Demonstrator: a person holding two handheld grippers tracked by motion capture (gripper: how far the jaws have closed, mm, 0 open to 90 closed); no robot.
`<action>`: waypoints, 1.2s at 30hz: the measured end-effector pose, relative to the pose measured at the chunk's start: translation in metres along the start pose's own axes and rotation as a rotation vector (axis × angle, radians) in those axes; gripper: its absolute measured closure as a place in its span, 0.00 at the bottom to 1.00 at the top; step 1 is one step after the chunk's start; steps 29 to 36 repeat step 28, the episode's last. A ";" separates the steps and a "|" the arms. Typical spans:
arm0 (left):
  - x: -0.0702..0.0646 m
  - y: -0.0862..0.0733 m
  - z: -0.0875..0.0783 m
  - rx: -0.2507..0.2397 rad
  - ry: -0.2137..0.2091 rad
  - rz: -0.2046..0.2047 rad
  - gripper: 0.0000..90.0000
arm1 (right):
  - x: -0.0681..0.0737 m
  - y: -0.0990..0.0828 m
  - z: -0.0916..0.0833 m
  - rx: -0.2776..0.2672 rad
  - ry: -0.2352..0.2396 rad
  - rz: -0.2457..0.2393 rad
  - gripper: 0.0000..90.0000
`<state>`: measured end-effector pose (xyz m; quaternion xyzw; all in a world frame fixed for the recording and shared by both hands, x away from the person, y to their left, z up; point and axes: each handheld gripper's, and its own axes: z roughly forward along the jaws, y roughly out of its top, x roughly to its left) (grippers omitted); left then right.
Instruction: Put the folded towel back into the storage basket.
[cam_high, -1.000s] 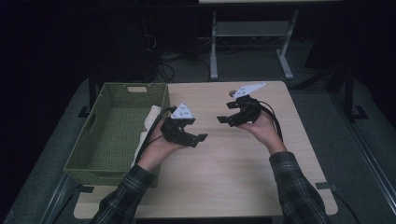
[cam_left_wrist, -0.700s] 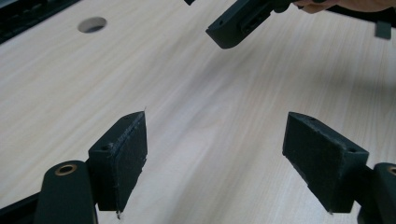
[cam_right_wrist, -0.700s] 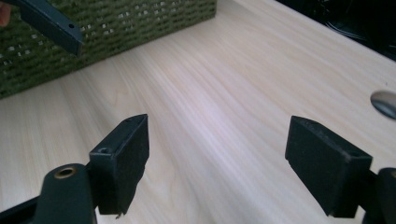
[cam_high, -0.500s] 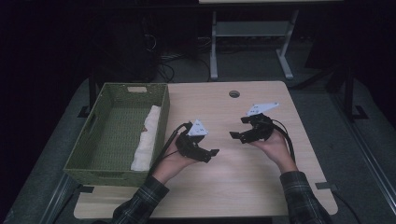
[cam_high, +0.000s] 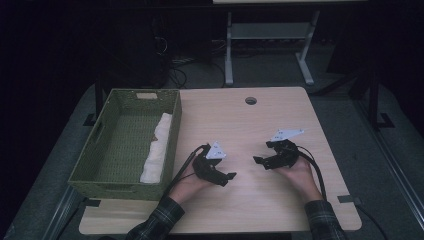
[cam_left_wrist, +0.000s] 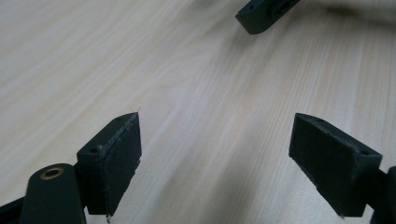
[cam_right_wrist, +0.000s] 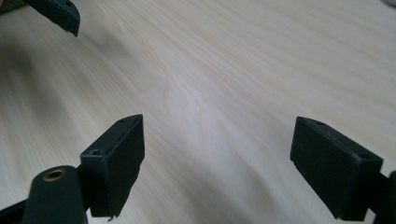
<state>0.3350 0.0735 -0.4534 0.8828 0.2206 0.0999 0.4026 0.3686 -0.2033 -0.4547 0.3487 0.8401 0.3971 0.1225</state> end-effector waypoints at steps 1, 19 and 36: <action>0.000 -0.002 0.003 0.002 0.000 -0.005 0.18 | -0.001 -0.004 0.000 0.005 -0.004 0.006 0.19; -0.003 -0.016 0.020 0.046 -0.016 0.016 0.18 | -0.003 -0.034 0.002 0.041 -0.065 0.015 0.16; -0.003 -0.016 0.020 0.051 0.006 -0.005 0.16 | -0.003 -0.034 0.002 0.041 -0.073 0.019 0.15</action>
